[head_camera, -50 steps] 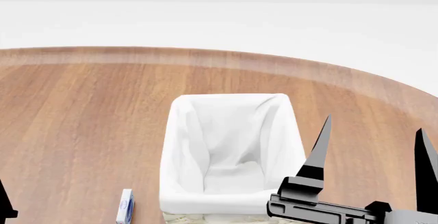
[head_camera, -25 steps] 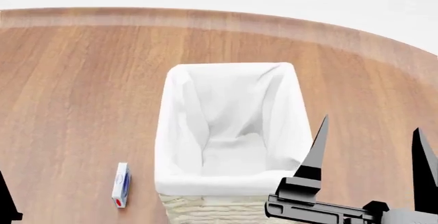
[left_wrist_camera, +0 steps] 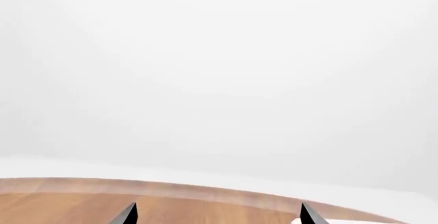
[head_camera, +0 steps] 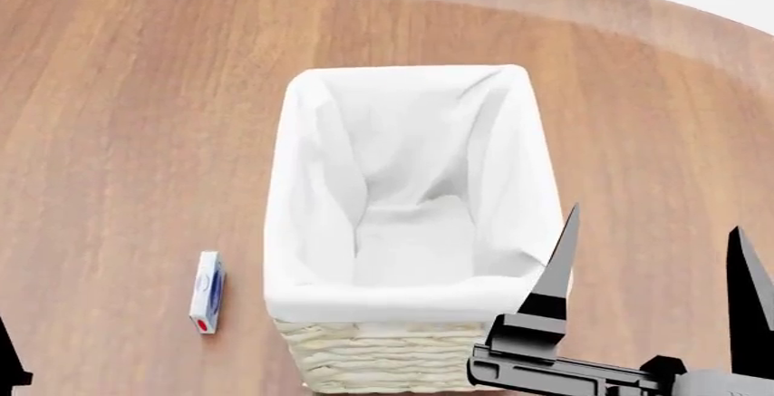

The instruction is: Pick up the ketchup, and put it in the basket.

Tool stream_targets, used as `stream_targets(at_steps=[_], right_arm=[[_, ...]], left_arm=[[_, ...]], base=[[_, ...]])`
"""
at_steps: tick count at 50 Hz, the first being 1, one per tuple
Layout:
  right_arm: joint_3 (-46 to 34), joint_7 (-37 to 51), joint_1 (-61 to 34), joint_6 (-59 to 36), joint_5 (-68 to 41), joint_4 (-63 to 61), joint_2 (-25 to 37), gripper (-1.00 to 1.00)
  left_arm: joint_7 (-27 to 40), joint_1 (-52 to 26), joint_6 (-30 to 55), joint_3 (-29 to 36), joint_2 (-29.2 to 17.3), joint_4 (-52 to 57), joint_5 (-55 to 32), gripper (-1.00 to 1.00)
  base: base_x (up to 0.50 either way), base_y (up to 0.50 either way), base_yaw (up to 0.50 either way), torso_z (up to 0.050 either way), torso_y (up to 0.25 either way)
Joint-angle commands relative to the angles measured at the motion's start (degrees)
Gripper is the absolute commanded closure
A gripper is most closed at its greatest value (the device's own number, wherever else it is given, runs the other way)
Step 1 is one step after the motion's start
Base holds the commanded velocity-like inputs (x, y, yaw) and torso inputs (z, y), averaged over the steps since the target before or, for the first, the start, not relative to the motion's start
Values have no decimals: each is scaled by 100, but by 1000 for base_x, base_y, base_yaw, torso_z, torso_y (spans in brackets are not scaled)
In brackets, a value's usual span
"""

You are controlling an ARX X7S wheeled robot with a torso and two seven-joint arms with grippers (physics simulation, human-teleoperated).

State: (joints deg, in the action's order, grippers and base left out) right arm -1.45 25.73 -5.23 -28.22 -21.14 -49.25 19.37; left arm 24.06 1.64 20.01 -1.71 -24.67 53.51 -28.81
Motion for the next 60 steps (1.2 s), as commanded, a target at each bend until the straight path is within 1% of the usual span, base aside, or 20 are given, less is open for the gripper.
stream_targets(at_steps=[1, 10, 12, 13, 17, 18, 20, 23, 29, 42, 44, 50, 53, 60], right_arm=[[-12, 35, -3, 13, -25, 7, 32, -100], [-3, 63, 6, 23, -54, 2, 61, -100], [1, 72, 4, 18, -64, -4, 67, -100], [7, 85, 0, 0, -74, -19, 70, -100], [-3, 94, 11, 19, -70, -3, 80, -100], [-8, 101, 9, 9, -73, -9, 83, -100], [-13, 105, 7, 7, -80, -8, 88, -100], [-34, 109, 6, 25, -73, 19, 87, -100], [-87, 123, -2, 18, -74, 12, 95, -100], [-131, 148, 6, 45, -78, 37, 123, -100], [-136, 157, 1, 35, -86, 31, 128, -100], [-139, 168, 1, 49, -97, 35, 144, -100], [-159, 171, 4, 64, -85, 51, 150, -100], [-178, 198, -10, 48, -95, 38, 166, -100]], left_arm=[[290, -39, 171, -301, 35, -194, -298, -100], [468, 9, 220, -674, -9, -248, -567, -100], [361, 167, -16, -723, 60, -404, -451, -100], [396, 226, -87, -854, 95, -461, -471, -100], [402, 397, -205, -1132, 120, -621, -588, -100], [409, 516, -294, -1389, 157, -716, -767, -100], [431, 630, -338, -1574, 136, -744, -795, -100], [592, 814, -436, -2088, 254, -878, -1163, -100], [802, 987, -510, -2674, 272, -972, -1411, -100], [886, 1348, -667, -3389, 319, -1118, -1697, -100], [1051, 1348, -645, -3496, 363, -1131, -1724, -100], [1258, 1339, -773, -3815, 556, -1234, -1983, -100], [1444, 1333, -753, -3927, 616, -1274, -2054, -100], [1633, 1343, -773, -4083, 696, -1354, -2096, -100]], base=[[0, 0, 0, 0, 0], [0, 0, 0, 0, 0], [0, 0, 0, 0, 0], [0, 0, 0, 0, 0], [0, 0, 0, 0, 0], [0, 0, 0, 0, 0], [0, 0, 0, 0, 0], [0, 0, 0, 0, 0], [0, 0, 0, 0, 0], [0, 0, 0, 0, 0], [0, 0, 0, 0, 0], [0, 0, 0, 0, 0], [0, 0, 0, 0, 0], [0, 0, 0, 0, 0]])
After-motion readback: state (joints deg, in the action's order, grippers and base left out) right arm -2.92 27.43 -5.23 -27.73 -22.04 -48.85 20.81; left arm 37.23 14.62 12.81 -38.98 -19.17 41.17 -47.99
